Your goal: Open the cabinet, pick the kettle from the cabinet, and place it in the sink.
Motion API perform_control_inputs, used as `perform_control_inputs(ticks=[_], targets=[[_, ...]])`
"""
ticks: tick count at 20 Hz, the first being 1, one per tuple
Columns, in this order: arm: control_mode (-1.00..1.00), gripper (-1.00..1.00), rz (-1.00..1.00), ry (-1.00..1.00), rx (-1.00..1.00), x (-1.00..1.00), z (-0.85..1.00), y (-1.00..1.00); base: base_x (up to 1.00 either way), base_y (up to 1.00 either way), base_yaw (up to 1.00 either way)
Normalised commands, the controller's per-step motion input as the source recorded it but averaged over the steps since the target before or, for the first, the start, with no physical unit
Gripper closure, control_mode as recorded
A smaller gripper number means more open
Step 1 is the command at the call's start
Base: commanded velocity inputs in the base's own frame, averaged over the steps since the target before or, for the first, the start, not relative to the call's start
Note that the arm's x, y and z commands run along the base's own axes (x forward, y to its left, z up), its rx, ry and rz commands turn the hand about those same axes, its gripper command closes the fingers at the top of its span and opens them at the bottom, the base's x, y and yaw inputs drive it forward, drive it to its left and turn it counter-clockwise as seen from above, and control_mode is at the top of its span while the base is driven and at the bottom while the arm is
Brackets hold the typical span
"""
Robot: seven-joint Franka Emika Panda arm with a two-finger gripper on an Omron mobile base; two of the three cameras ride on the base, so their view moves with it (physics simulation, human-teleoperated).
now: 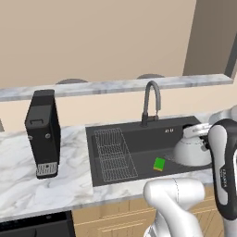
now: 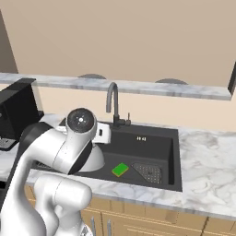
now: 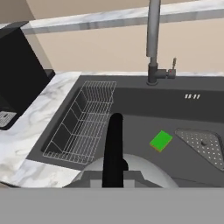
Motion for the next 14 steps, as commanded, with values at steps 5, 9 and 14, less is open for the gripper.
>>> perform_control_inputs(ticks=[5, 9, 14], targets=[[-1.0, 1.0, 0.0, 0.0, 0.0, 0.18, -0.17, 0.1, 0.0, 0.0, 0.0], [-1.0, 1.0, 0.0, 0.0, 0.0, 0.24, -0.1, 0.15, 0.0, 0.0, 0.0], [-1.0, 1.0, 0.0, 0.0, 0.0, 0.21, -0.17, 0.07, 0.0, 0.0, 0.0]])
